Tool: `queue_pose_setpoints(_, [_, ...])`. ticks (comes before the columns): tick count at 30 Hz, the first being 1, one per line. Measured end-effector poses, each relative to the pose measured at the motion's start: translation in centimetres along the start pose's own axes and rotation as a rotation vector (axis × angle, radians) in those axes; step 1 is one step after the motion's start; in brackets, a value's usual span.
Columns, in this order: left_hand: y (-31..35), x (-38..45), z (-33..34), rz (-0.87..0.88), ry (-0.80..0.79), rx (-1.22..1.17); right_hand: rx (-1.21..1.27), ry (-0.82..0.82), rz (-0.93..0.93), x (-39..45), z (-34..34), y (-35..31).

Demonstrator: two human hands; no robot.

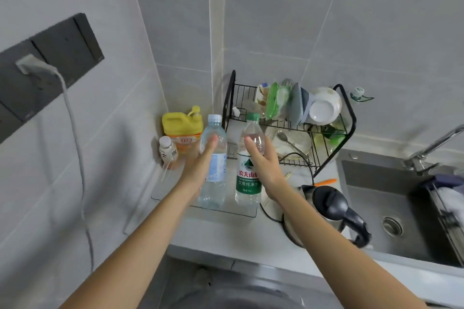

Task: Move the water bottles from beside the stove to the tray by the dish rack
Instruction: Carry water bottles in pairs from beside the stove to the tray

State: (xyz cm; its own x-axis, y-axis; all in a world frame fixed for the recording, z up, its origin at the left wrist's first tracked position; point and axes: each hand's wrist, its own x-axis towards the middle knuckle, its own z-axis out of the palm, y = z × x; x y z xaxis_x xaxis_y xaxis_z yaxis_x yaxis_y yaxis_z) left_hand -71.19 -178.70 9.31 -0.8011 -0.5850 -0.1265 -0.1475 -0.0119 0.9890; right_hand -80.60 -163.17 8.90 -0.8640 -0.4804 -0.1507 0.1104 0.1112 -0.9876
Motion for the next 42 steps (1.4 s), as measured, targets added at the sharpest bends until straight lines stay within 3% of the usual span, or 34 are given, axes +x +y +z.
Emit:
queue_pose_setpoints(8, [-1.8, 7.8, 1.8, 0.018, -0.106, 0.221, -0.180, 0.033, 0.004, 7.5, -1.4, 1.9])
queue_pose_setpoints(16, [-7.7, 12.1, 1.0, -0.053, -0.300, 0.426, -0.835, -0.092, -0.080, 10.5, -1.7, 7.0])
queue_pose_setpoints(21, [-7.7, 12.4, 2.0, -0.069, -0.275, 0.569, -0.992, -0.090, -0.092, 11.0, -2.3, 9.5])
queue_pose_setpoints(28, [-9.2, 13.8, 2.9, -0.052, -0.284, 0.691, -1.068, -0.096, -0.124, 11.4, -2.7, 9.7])
queue_pose_setpoints(37, [-8.6, 13.8, 3.0, 0.154, -0.282, 0.718, -1.067, -0.166, -0.147, 11.6, -3.6, 8.5])
queue_pose_setpoints(39, [-7.7, 14.0, 2.5, 0.236, -0.319, 0.754, -1.031, -0.159, -0.177, 11.5, -4.0, 8.0])
queue_pose_setpoints(42, [-6.5, 14.2, 2.1, 0.338, -0.476, 0.992, -1.064, -0.163, -0.264, 11.6, -4.2, 7.0])
